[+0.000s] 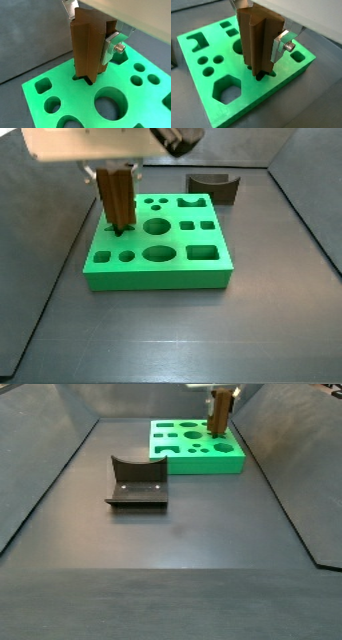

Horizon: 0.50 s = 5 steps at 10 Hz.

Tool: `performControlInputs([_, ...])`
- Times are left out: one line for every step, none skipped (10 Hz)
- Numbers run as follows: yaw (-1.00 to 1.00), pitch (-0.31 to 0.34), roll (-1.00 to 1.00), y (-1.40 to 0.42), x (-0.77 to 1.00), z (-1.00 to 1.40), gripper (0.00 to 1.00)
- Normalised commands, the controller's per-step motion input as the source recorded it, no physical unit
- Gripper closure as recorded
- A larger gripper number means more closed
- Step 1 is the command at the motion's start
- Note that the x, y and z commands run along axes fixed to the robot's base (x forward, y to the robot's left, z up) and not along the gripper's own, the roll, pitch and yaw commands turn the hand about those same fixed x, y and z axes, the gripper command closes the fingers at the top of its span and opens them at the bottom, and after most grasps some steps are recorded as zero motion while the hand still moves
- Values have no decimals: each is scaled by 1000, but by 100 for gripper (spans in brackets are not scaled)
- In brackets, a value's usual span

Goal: Insert the star object.

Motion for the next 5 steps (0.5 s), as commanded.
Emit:
performControlInputs([131,-106,340,-143,-180,-340,100])
performControlInputs([289,-96,380,-166,-100,-243,100])
performControlInputs([323,-90,337,-197,-17,-303,100])
performControlInputs([274,-60,299,-240,0,-400,100])
performControlInputs([323,-20,273,-109,160,-577,100])
